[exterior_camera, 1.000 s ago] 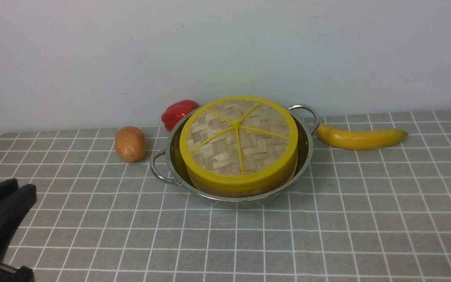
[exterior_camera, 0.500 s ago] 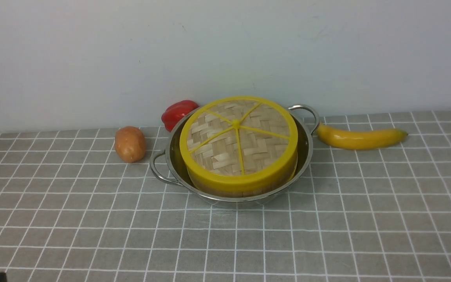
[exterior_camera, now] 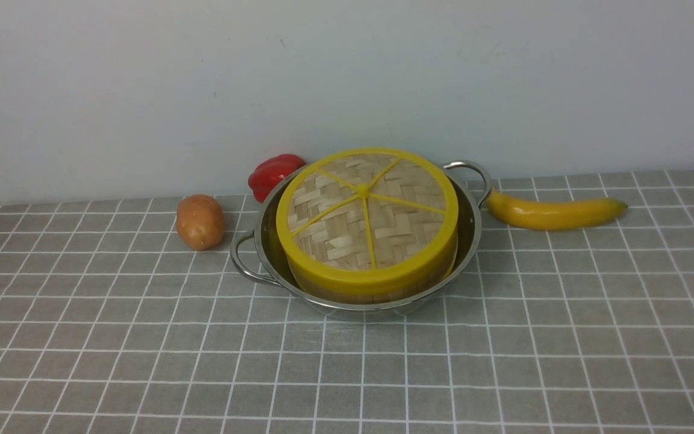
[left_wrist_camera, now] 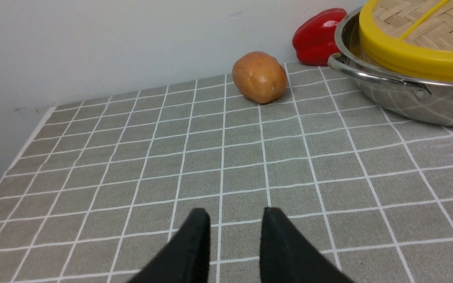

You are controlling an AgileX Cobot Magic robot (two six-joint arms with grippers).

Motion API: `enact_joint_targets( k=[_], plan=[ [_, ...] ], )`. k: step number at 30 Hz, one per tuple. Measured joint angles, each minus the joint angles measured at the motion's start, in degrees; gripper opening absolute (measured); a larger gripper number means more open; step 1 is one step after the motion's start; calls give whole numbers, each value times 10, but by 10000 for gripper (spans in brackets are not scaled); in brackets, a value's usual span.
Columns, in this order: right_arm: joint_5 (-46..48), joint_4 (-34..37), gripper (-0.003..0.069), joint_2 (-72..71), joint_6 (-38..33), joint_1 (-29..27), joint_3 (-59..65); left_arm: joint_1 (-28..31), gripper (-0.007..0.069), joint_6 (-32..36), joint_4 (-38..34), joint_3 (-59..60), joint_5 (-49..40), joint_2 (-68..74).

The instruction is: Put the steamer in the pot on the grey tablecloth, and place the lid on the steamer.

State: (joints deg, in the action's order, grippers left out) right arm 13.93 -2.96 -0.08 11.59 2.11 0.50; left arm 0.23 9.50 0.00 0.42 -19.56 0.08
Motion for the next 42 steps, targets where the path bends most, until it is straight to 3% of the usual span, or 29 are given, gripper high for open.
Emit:
enact_joint_targets(
  k=[42],
  plan=[
    [0, 0, 240, 0, 0, 0, 0, 0, 243, 0, -4, 0, 1, 0]
  ],
)
